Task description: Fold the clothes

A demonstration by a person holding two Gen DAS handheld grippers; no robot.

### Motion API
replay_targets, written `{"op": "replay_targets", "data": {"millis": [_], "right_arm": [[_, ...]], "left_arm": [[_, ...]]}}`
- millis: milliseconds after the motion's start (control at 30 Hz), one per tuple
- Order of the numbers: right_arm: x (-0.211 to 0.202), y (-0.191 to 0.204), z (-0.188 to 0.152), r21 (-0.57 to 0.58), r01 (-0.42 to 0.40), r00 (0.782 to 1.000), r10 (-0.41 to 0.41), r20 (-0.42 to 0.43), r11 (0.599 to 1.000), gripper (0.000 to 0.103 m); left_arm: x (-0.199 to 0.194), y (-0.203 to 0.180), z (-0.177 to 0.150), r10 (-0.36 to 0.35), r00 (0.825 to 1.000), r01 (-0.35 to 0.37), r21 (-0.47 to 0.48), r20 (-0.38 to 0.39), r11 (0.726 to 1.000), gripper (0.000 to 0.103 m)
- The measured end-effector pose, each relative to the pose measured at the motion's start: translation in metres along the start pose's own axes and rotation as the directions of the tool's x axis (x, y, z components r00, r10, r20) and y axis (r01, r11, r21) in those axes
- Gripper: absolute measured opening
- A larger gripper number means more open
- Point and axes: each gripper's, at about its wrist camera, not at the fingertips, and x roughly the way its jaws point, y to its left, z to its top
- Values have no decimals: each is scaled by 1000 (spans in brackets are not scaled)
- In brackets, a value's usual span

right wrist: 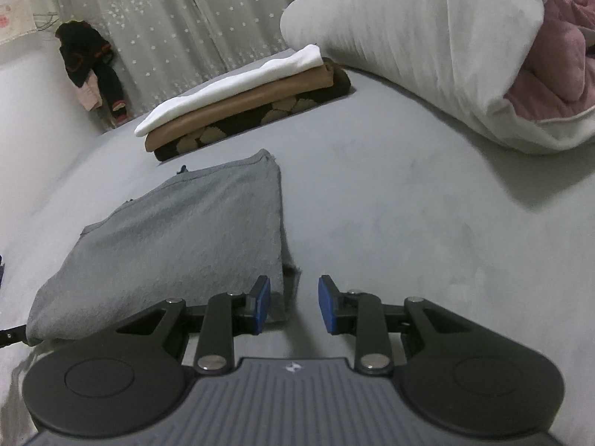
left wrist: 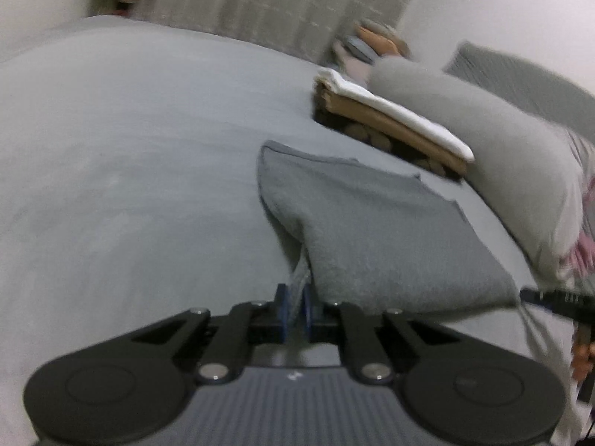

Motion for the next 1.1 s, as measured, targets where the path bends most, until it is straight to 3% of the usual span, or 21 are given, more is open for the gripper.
{"op": "replay_targets", "data": {"millis": [67,233,367,433,533,733,900,1000,1100], "right_arm": [[3,0,0,-1,0,1000,0,-3,1000,31],[9,-2,2,1,3,1000,-3,-14,1000,31],[8,1,6,-3,-1,1000,1,-18,1000,31],[8,9,10,-10,-24,999,24,-22,1000,32],[10,30,16,-29,-76,996,75,-41,997,33],[34,126,24,-164,-222,969,200,-143,961,33],[68,225,26,-245,-382,912,320,-256,891,33],[88,277,24,-293,-440,880,343,-328,849,33],[110,319,17,-369,-452,871,314,-377,812,33]], "left_arm": [[-2,-1,-10,26,1000,-25,-63,6,998,8],[-1,-4,-22,84,996,-85,-109,-19,990,8],[-8,8,-16,7,1000,-3,-160,25,987,12],[-6,14,-15,-23,999,29,-170,35,985,25],[-1,18,-19,-38,998,46,-169,47,985,27],[10,15,-19,-82,996,85,-154,26,984,18],[14,14,-19,-91,996,92,-154,14,984,14],[18,13,-18,-85,996,85,-169,10,982,12],[20,11,-16,-72,997,72,-183,7,981,12]]}}
